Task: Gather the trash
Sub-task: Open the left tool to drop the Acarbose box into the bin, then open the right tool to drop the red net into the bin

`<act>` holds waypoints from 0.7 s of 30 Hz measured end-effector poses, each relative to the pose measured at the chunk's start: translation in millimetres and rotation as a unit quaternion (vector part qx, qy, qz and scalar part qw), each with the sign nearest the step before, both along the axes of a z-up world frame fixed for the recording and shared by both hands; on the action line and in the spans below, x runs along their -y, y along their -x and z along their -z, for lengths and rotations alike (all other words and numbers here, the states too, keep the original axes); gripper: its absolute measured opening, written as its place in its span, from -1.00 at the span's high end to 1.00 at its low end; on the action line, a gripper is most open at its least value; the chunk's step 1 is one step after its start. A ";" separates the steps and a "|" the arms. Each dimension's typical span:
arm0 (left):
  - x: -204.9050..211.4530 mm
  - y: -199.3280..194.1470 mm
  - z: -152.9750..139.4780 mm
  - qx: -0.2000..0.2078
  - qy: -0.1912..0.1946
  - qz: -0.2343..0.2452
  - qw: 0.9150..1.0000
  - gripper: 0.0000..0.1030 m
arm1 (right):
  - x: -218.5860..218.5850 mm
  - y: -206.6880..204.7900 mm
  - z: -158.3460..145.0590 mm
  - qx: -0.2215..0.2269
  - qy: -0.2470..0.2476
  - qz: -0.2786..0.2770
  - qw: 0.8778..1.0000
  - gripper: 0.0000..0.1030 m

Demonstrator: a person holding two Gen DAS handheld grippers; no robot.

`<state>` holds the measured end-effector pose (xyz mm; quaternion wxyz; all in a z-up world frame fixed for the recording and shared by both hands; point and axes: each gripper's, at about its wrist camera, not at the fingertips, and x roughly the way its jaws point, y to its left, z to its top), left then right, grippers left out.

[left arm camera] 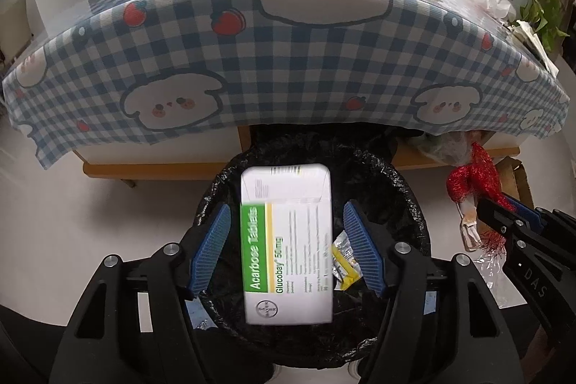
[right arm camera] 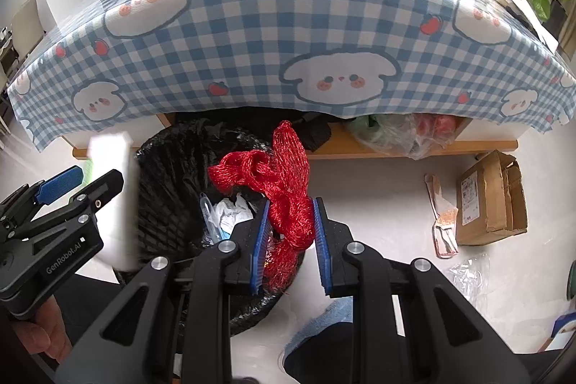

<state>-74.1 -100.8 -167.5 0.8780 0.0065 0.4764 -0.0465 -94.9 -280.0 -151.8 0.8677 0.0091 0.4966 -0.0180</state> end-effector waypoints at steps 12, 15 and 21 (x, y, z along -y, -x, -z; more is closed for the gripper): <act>-49.0 4.0 -7.6 0.019 -0.005 -0.028 0.999 -0.83 | -40.0 -12.6 5.5 -0.007 -0.002 -0.027 1.000 0.56; -61.8 4.5 -8.0 0.020 -0.006 -0.032 0.999 -0.88 | -51.9 -15.9 9.3 -0.012 -0.002 -0.035 0.999 0.56; -84.8 4.5 -9.1 0.022 -0.001 -0.043 0.999 -0.88 | -70.9 -19.5 13.7 -0.012 -0.004 -0.048 0.999 0.56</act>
